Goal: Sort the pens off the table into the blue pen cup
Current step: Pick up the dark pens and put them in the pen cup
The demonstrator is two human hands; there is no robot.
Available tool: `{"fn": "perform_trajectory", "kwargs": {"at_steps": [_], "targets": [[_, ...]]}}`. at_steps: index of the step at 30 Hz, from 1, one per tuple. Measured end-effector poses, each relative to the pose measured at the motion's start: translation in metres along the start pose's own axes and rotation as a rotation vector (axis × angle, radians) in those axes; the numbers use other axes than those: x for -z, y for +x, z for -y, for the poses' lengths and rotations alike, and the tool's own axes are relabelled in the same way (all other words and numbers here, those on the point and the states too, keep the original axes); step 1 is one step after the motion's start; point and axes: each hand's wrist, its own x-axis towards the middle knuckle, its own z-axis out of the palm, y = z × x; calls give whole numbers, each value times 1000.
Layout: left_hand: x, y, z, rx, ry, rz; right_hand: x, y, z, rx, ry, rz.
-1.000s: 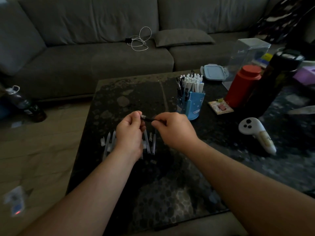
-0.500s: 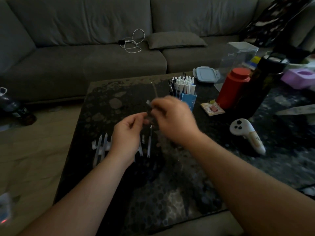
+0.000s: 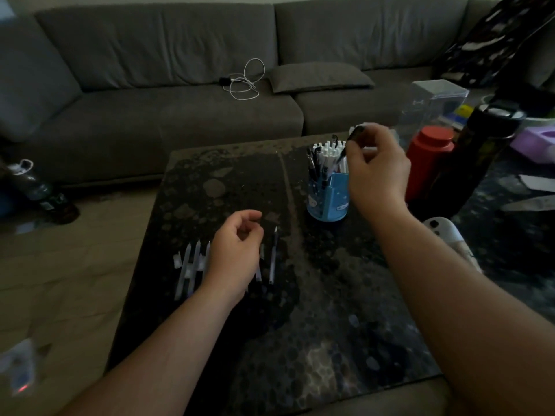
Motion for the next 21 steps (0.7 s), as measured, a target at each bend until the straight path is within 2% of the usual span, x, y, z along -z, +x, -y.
{"fn": "perform_trajectory", "kwargs": {"at_steps": [4, 10, 13, 15, 19, 21], "targets": [[0, 0, 1, 6, 3, -7, -11, -4, -15, 15, -185, 158], [-2, 2, 5, 1, 44, -8, -20, -3, -29, 18, -349, 207], [0, 4, 8, 4, 123, 5, -21, -3, -32, -20, -306, 219], [4, 7, 10, -28, 257, 0, -20, -3, -32, -27, -259, 190], [7, 9, 14, -178, 796, -36, -12, -17, -23, 28, -174, 69], [5, 8, 13, -177, 953, 0, -11, -31, -13, 86, -143, 160]]}}
